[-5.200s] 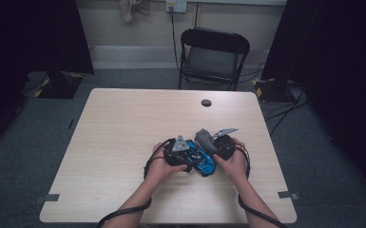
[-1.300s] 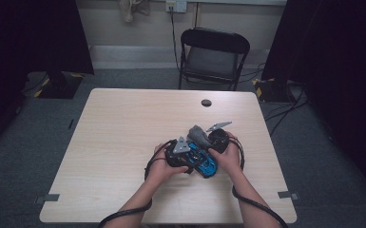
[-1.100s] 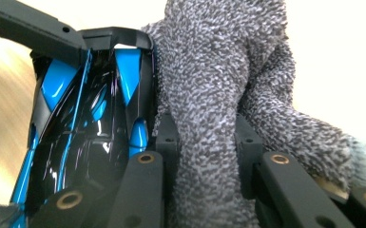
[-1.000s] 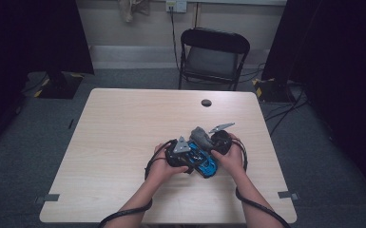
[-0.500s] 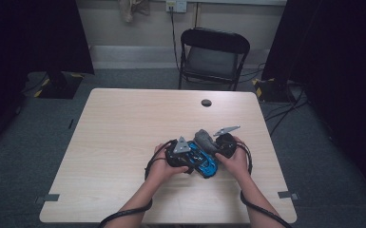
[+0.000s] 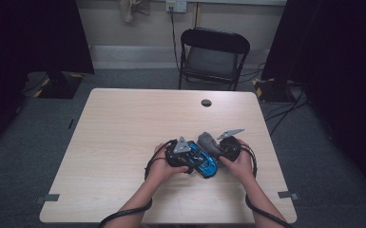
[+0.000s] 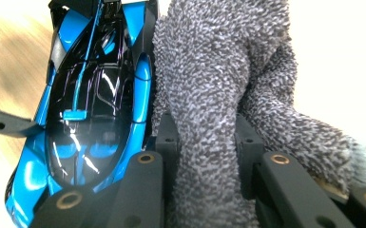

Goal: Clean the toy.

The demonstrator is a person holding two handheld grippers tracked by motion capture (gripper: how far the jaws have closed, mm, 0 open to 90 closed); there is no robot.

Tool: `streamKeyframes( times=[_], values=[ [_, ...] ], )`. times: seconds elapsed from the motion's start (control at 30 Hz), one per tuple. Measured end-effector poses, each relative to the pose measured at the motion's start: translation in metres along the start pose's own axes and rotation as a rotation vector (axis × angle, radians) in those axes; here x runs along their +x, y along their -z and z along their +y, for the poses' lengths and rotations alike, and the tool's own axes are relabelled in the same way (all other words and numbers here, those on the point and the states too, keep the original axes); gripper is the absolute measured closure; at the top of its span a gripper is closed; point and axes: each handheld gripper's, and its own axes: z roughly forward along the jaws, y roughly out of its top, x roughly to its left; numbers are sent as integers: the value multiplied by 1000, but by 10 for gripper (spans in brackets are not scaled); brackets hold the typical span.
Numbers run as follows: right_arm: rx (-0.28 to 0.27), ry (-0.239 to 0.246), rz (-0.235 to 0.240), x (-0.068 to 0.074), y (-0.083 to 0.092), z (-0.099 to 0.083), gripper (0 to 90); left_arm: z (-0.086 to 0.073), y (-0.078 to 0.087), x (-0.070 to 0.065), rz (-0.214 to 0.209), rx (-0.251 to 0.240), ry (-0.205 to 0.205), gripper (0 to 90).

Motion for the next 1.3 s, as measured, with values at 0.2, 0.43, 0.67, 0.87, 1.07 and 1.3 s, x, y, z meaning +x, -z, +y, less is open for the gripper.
streamKeyframes(
  times=[0.2, 0.43, 0.67, 0.87, 1.07, 1.3],
  values=[
    [-10, -10, 3, -1, 5, -7, 714, 1, 0, 0, 0, 5, -2, 189],
    [-4, -4, 3, -1, 10, -13, 714, 0, 1, 0, -2, 4, -7, 198],
    [-4, -5, -2, 0, 14, -17, 713, 1, 0, 0, -2, 7, -7, 198],
    [-2, -5, -9, 1, 17, -20, 713, 1, 0, 0, -2, 10, -8, 198],
    [-3, -12, -5, 0, 21, -25, 712, 1, 0, 1, -3, 9, -6, 198],
    [-6, -18, 1, 0, 26, -31, 712, 1, 1, 1, -3, 12, -9, 198]
  ],
)
